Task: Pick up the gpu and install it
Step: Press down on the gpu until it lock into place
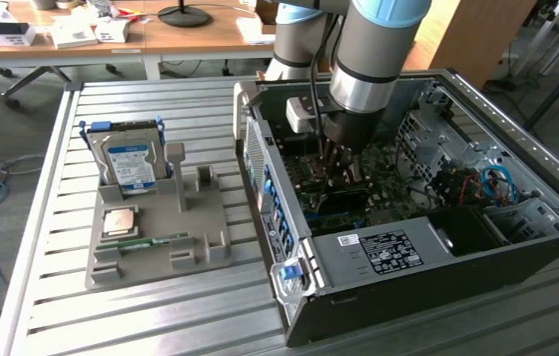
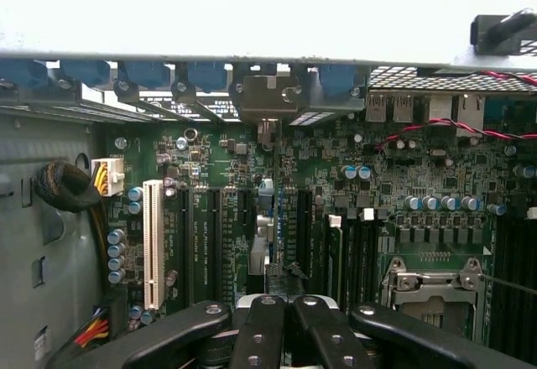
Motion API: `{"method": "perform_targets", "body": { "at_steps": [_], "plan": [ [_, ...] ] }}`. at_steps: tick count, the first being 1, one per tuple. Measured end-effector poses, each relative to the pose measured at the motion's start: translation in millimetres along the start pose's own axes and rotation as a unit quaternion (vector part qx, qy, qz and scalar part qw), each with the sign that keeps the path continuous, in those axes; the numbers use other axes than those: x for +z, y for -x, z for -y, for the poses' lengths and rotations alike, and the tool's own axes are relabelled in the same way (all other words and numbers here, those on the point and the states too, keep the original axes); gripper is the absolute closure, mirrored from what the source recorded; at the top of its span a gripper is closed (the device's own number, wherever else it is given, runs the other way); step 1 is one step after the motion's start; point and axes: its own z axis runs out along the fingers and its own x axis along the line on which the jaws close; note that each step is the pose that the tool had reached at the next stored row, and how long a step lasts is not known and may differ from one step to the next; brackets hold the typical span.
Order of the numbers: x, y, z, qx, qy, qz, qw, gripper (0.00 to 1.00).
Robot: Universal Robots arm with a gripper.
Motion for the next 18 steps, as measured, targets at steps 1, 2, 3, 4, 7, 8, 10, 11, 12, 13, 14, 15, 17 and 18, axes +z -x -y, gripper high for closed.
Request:
{"method": "perform_targets", "body": {
  "at_steps": [1,2,3,4,7,8,10,11,12,13,14,15,17,18],
  "plan": [
    [-0.3,0.0,-0.1,0.0,0.0,0.0001,1.0,0.89],
    [-0.9,0.0,-0.1,0.0,-0.0001,0.0005,1.0,0.89],
    [-2.4,0.1,-0.1,0.0,-0.0002,0.0005,1.0,0.89],
    [-4.7,0.1,0.0,0.0,-0.0001,0.0001,1.0,0.89],
    [-10.9,0.2,0.0,0.0,-0.0001,0.0001,1.0,0.89],
    [-12.7,0.2,0.0,0.0,0.0,0.0,1.0,0.89],
    [-16.0,0.3,0.1,0.0,0.0,0.0001,1.0,0.89],
    [-17.6,0.3,0.1,0.0,0.0,0.0,1.0,0.89],
    [-19.0,0.4,0.1,0.0,0.0,0.0,1.0,0.89],
    [-20.1,0.4,0.1,0.0,0.0,0.0,1.0,0.89],
    [-20.6,0.4,0.1,0.0,0.0,0.0,1.0,0.89],
    [-20.7,0.4,0.1,0.0,-0.0001,0.0001,1.0,0.89],
    [-20.7,0.4,0.1,0.0,-0.0001,0.0001,1.0,0.89],
    [-20.7,0.4,0.1,0.0,0.0,0.0001,1.0,0.89]
  ]
}}
